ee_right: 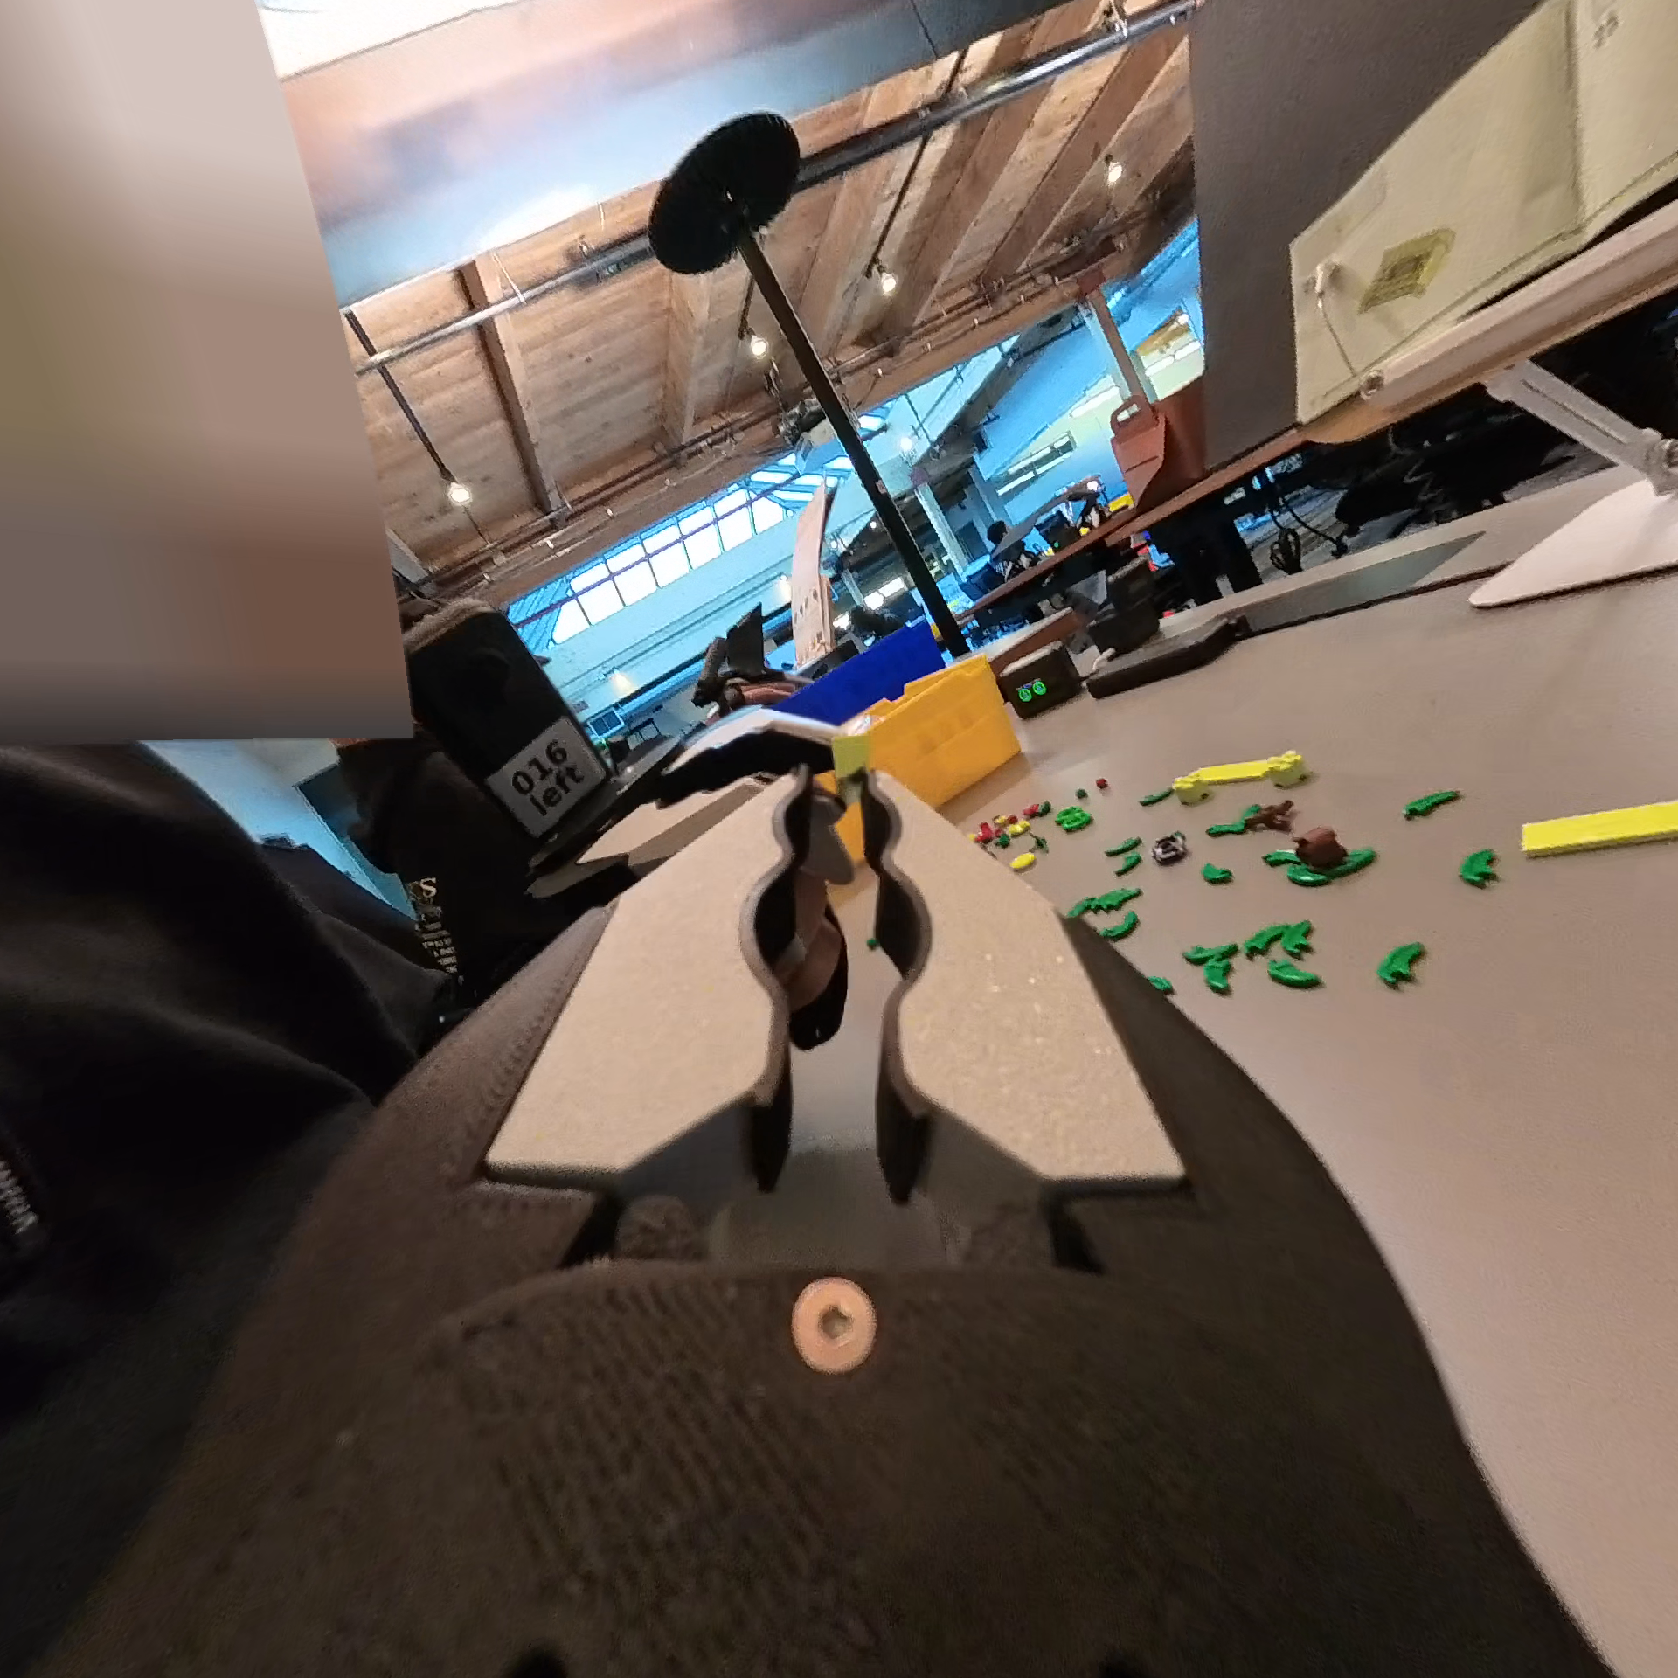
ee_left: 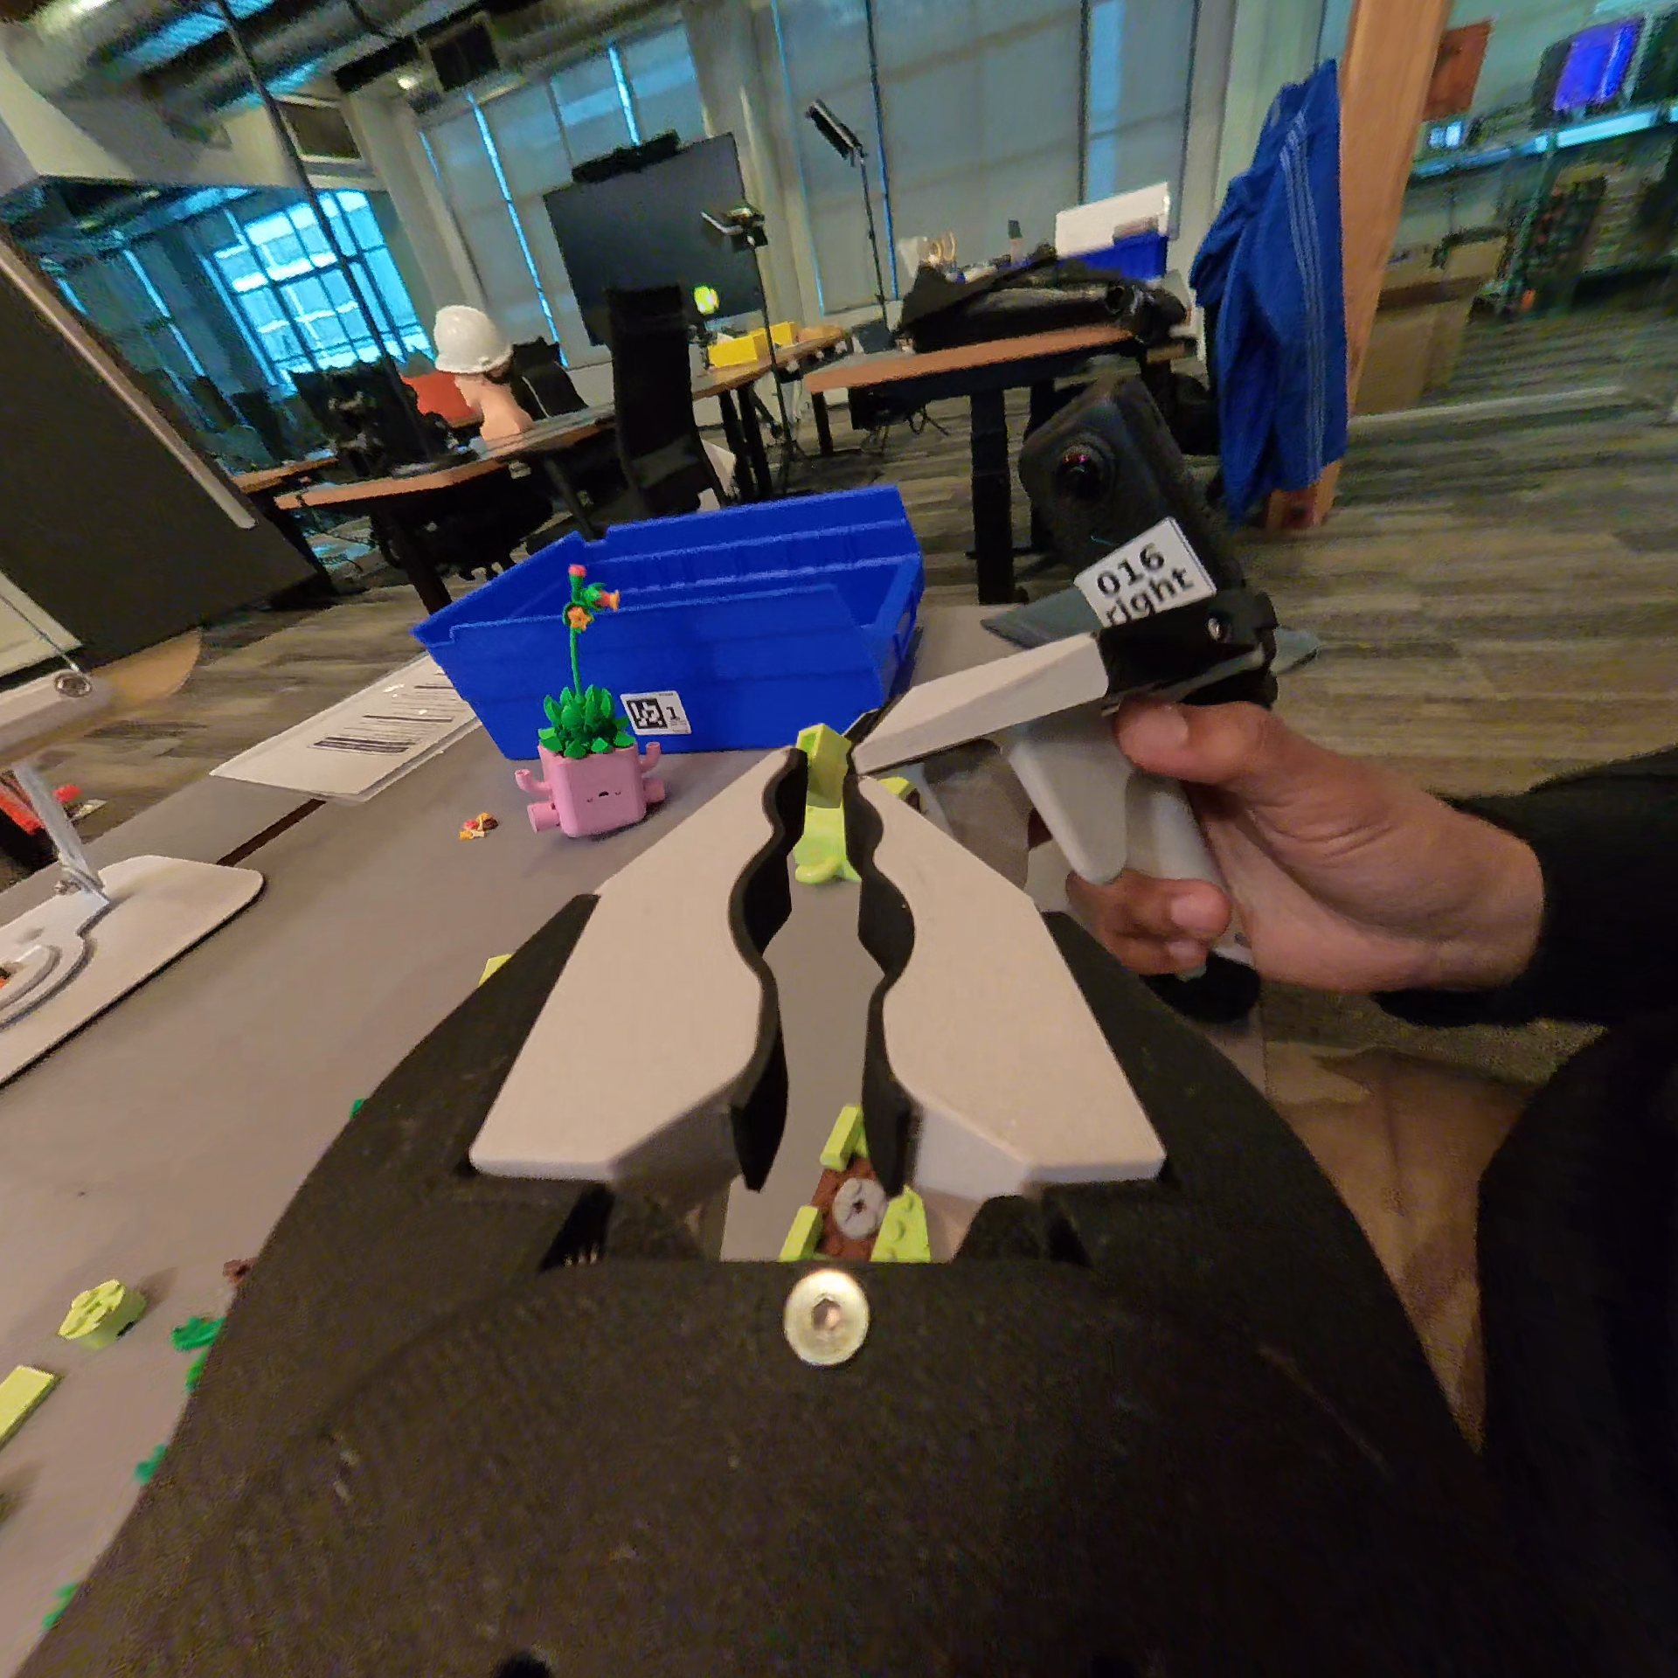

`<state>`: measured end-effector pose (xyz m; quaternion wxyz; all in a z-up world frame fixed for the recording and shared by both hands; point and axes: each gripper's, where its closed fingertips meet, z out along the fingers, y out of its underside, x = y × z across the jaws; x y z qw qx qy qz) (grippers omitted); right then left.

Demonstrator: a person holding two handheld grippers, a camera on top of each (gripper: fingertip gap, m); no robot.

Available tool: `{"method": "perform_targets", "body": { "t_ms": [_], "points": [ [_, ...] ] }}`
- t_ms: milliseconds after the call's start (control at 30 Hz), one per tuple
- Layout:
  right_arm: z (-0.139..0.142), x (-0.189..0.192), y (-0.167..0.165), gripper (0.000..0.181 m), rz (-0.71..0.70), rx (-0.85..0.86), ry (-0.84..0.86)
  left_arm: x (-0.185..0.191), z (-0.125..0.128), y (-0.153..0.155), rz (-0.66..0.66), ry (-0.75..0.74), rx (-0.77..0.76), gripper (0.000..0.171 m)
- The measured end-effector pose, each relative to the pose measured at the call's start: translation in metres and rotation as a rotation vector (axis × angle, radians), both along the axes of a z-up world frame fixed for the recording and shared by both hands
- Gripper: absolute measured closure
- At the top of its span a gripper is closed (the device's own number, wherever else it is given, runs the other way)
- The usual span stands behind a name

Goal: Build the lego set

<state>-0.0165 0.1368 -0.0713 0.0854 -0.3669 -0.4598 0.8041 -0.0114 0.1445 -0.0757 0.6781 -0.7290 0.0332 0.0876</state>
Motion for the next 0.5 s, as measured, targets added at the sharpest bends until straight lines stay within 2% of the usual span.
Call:
{"method": "perform_targets", "body": {
  "t_ms": [167, 300, 433, 500],
  "points": [
    [0.01, 0.008, 0.008, 0.178, 0.025, -0.047, 0.041, 0.012, 0.008, 0.005, 0.051, -0.004, 0.061, 0.165],
    [0.005, 0.005, 0.008, 0.179, 0.014, -0.009, 0.015, 0.013, 0.001, 0.003, 0.004, -0.08, 0.037, 0.161],
    [-0.015, -0.001, 0.012, 0.179, -0.015, 0.126, -0.097, 0.006, -0.014, -0.003, 0.047, -0.133, -0.03, 0.14],
    [-0.034, -0.004, 0.019, 0.179, -0.04, 0.279, -0.182, 0.0, -0.02, -0.012, 0.086, -0.147, -0.072, 0.137]
  ]
}}
